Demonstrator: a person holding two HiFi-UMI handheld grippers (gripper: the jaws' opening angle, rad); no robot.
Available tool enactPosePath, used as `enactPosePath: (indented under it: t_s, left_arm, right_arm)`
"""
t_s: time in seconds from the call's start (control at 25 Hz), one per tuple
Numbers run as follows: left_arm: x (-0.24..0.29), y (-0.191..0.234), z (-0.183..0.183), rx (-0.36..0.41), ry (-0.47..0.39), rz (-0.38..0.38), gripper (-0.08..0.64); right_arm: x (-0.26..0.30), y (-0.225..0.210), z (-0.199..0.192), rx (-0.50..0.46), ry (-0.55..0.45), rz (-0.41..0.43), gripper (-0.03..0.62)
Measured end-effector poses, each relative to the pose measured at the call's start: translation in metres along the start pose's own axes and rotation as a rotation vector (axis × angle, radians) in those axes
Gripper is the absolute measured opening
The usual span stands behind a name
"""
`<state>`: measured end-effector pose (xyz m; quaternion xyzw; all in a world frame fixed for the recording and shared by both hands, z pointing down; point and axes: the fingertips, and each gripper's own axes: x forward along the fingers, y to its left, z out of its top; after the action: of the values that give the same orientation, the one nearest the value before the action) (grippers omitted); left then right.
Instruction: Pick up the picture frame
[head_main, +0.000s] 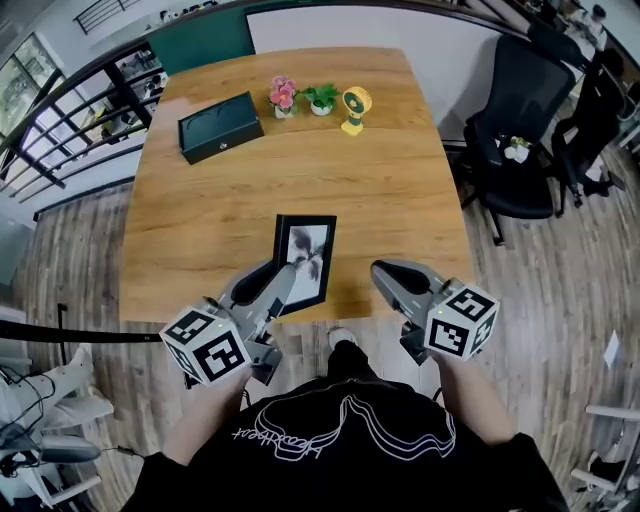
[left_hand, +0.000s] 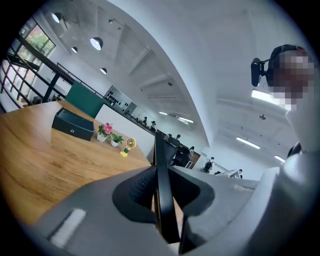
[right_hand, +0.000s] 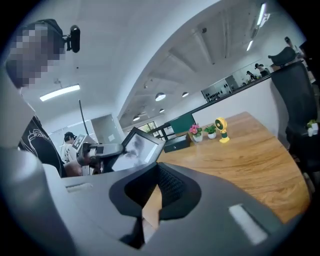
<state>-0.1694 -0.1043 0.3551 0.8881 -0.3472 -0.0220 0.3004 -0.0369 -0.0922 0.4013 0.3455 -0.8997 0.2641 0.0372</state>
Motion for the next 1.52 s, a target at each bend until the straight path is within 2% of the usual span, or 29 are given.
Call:
enactPosePath:
  t_s: [0.2, 0.36, 0.52, 0.72, 1.0, 1.52]
  left_arm:
    - [-0.059, -0.027, 0.001, 0.021, -0.045, -0.047, 0.079]
    - [-0.089, -0.045, 0.004, 0.039, -0.084, -0.094, 0.079]
    - [-0.113, -0.063, 0.005, 0.063, -0.113, -0.138, 0.079]
    - [-0.122, -0.073, 0.000, 0.087, -0.113, -0.131, 0.079]
    - [-0.124, -0.077, -0.001, 0.068, -0.122, -0.129, 0.079]
    - [-0.092, -0.080, 0.005, 0.040, -0.105, -0.115, 0.079]
  right_arm:
    - [-0.017, 0.074, -0.005, -0.008, -0.077, 0.022, 0.023]
    - [-0.035, 0.114, -0.006, -0.002, -0.152, 0.045, 0.023]
    - [-0.054, 0.136, -0.010, -0.051, -0.184, -0.010, 0.023]
    - [-0.063, 0.141, -0.004, -0.053, -0.211, -0.007, 0.023]
    - [-0.061, 0.145, -0.012, -0.072, -0.173, 0.011, 0.023]
    - [-0.068, 0.108, 0.008, -0.047, -0.164, -0.004, 0.023]
